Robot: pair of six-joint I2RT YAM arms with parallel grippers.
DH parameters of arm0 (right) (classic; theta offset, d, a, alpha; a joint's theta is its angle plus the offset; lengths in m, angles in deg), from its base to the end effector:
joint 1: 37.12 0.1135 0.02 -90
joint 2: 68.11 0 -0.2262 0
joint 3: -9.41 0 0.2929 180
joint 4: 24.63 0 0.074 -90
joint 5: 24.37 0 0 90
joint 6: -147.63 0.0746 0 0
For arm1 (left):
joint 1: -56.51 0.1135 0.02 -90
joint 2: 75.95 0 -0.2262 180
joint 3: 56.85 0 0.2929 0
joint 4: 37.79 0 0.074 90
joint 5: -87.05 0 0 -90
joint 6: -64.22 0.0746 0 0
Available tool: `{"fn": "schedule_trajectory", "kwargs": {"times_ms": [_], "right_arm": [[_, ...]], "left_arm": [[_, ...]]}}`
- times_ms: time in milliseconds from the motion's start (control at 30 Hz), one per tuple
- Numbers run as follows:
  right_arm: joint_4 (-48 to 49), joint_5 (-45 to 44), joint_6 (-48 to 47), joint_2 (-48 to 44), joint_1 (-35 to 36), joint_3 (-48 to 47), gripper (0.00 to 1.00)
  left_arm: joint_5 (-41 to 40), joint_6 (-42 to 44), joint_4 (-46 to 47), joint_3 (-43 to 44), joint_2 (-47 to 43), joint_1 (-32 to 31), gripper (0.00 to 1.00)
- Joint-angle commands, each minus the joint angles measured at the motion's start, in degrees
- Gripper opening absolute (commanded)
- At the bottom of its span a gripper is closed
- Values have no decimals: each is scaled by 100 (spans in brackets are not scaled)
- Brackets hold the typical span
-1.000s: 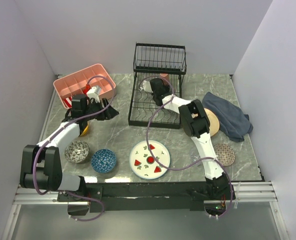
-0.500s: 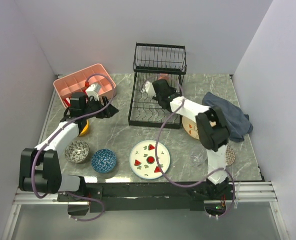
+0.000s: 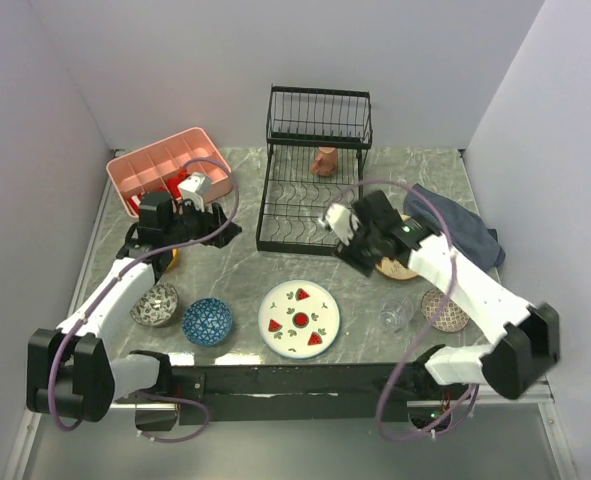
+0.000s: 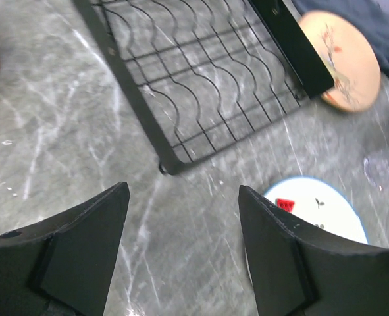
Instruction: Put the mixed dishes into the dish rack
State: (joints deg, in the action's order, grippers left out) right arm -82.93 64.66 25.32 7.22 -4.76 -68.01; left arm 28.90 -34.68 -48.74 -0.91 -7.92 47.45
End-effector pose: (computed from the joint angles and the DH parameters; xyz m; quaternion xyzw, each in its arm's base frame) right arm 0.2862 0.1799 0.2195 -0.5097 0.8098 -0.0080 0.2906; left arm 0.3376 -0.0937 0.2082 0.1525 0.8019 -0.3089 0.4883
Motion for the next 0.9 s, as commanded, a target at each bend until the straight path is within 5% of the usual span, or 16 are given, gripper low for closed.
{"fn": "schedule_trajectory", "kwargs": {"times_ms": [0, 167, 500, 867], "right_arm": [[-1311, 1213, 77, -562, -212, 723, 66], [-1478, 1371, -108, -519, -739, 935, 56], [-1900, 2004, -443, -677, -784, 1111, 54], [-2181, 1785, -161, -1179, -784, 1162, 64]], "left_arm": [[285, 521, -279, -70, -229, -131, 73], [339, 566, -236, -114, -185, -166, 72], [295, 583, -174, -44, -88, -166, 72], [242, 610, -131, -8, 17, -96, 72]]}}
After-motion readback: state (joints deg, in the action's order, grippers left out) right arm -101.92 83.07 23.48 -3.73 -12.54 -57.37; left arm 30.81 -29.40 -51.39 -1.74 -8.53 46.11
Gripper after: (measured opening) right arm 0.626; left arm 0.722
